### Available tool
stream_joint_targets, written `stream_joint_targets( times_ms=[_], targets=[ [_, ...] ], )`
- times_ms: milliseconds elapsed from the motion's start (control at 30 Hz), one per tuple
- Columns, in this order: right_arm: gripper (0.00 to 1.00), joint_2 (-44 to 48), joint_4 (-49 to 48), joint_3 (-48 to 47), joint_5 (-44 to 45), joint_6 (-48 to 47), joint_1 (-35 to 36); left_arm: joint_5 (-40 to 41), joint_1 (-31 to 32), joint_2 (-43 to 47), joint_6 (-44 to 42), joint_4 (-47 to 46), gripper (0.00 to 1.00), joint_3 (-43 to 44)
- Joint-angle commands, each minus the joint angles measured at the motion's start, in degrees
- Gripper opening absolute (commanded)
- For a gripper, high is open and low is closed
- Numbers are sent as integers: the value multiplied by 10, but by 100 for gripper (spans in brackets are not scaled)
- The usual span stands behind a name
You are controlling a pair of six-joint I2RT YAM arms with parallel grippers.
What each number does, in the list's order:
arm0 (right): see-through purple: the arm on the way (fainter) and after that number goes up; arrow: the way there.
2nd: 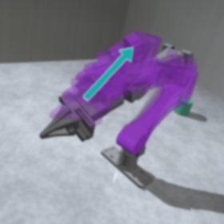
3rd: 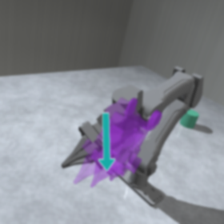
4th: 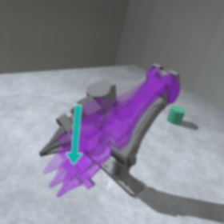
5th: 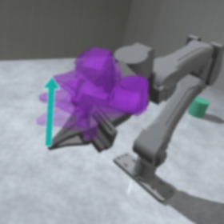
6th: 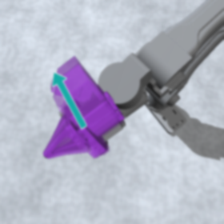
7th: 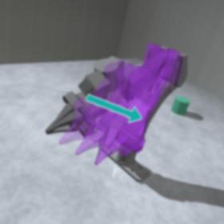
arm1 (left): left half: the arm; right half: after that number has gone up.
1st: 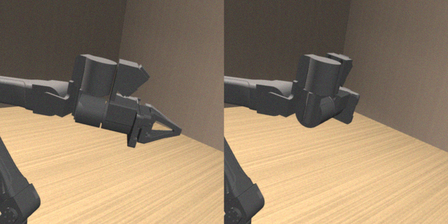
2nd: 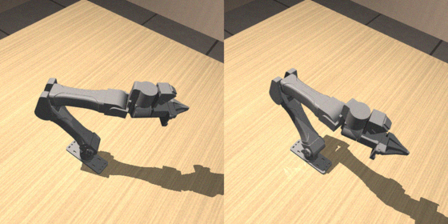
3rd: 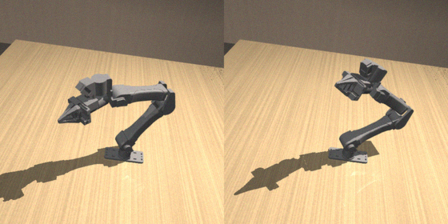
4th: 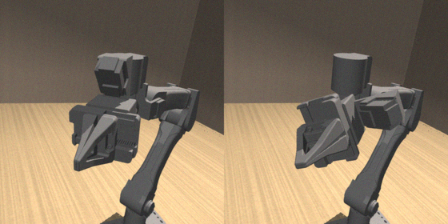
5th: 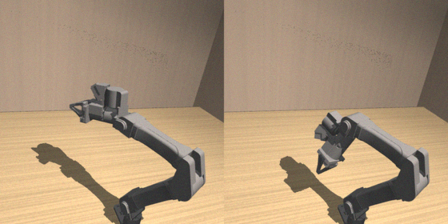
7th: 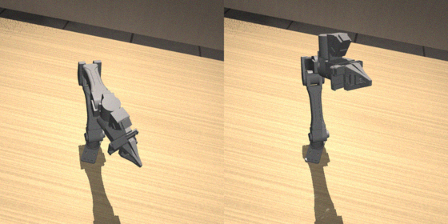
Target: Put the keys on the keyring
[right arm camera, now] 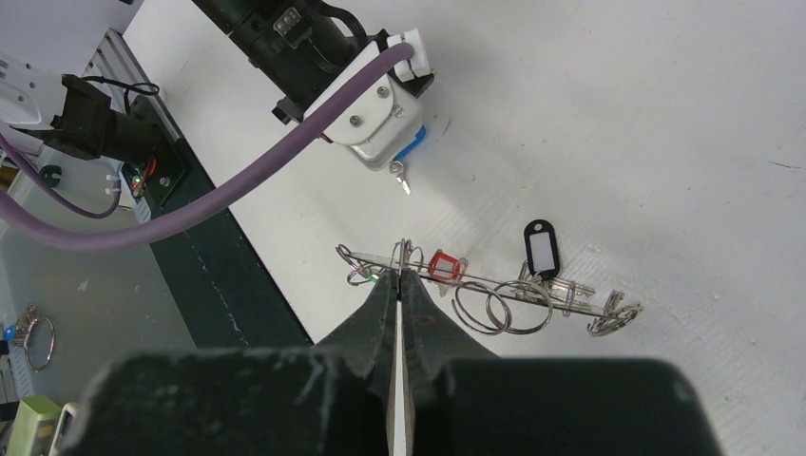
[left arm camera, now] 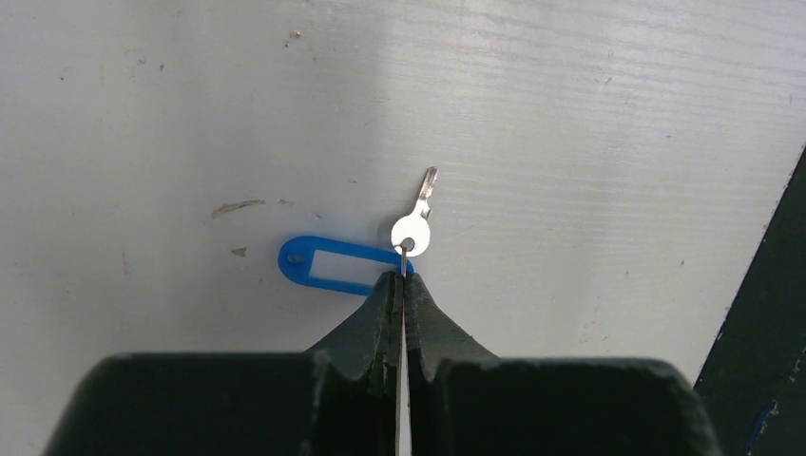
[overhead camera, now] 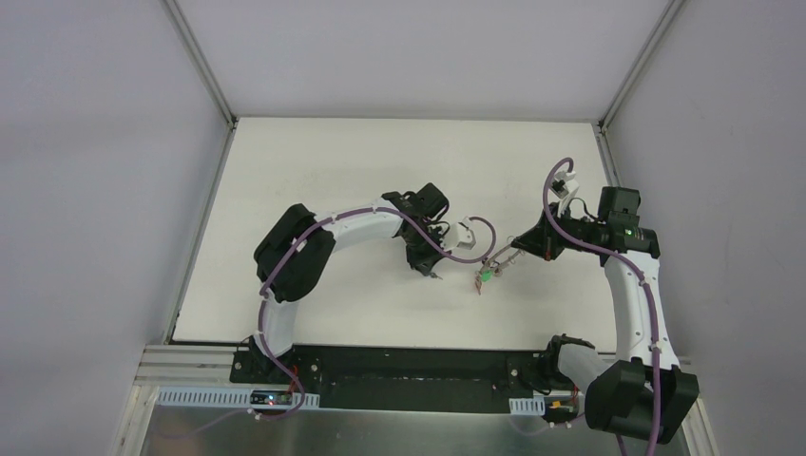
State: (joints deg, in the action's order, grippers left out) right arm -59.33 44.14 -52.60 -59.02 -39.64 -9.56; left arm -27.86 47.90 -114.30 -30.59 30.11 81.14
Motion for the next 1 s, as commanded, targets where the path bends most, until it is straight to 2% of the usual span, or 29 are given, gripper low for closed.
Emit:
stream_joint_targets(
  times_ms=[0, 400, 667, 967],
  targets=[
    [0, 10, -11, 3, -35, -5, -5, 2, -6, 48, -2, 24, 0, -3],
    [0, 14, -16, -11, -65, -7, 6, 42, -6, 112, 14, 84, 0, 10],
    [0, -5, -24, -47, -49, -7, 68, 91, -6, 179, 35, 101, 0, 15],
    [0, -28, -72, -79, -47, 21, 147, 69, -25, 250, 58, 124, 0, 30]
  ],
)
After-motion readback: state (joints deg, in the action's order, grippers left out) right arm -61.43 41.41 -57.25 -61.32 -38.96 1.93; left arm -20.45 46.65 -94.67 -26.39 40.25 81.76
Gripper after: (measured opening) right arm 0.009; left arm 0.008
